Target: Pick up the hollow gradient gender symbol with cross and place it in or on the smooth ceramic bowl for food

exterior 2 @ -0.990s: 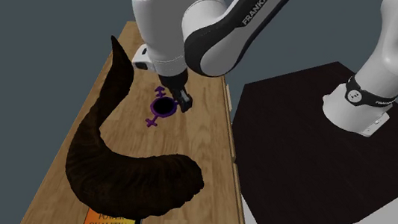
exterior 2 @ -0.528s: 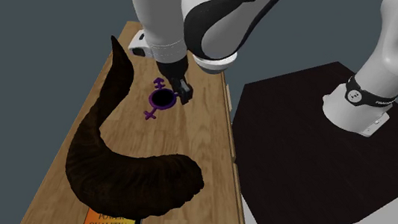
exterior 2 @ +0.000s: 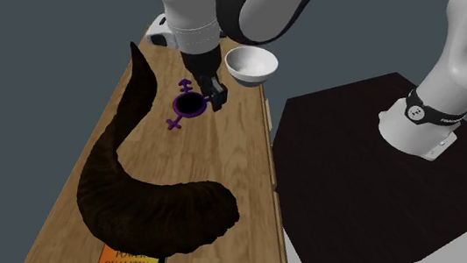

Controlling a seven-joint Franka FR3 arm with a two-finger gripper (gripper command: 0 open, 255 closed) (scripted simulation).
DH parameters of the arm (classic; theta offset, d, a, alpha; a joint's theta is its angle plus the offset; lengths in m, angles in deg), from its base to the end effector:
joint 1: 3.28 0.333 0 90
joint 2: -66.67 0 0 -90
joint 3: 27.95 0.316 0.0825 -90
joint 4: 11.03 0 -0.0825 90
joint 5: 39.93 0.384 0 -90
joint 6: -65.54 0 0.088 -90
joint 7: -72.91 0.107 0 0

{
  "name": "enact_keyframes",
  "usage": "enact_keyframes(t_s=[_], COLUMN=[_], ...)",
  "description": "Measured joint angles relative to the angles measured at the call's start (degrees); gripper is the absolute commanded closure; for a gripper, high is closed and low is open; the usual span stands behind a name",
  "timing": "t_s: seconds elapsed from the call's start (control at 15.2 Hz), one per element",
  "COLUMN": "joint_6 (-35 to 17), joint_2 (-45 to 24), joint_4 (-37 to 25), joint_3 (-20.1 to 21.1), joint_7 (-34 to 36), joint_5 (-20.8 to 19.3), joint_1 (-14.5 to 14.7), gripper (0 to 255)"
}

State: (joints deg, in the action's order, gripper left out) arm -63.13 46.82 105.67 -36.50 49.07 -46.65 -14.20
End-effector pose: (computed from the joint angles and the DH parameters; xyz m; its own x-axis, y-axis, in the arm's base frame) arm 0.5480 -0.1955 0.2646 0.9716 0.1522 -0.1810 0.1659 -0.9841 0.0630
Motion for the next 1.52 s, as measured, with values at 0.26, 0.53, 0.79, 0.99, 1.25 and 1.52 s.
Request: enact_keyframes(t_s=[0.26, 0.53, 0.79, 0.99, 1.25, 1.52], joint_6=[-1.50, -4.26, -6.12, -7.75, -8.87, -11.02], joint_2=[3.02, 5.59, 8.94, 10.19, 11.66, 12.21], joint_4=[4.14, 8.83, 13.27, 15.54, 17.31, 19.03], joint_3=[-1.44, -3.53, -6.05, -7.95, -10.38, -13.04], joint_7=[-2.76, -6.71, -11.17, -14.67, -19.26, -24.44], joint_5=[-0.78, -1.80, -3.17, -3.99, -4.93, -5.65], joint_1=[-1.93, -4.75, -7.79, -10.15, -13.08, -16.41], gripper=[255, 255, 255, 255, 255, 255])
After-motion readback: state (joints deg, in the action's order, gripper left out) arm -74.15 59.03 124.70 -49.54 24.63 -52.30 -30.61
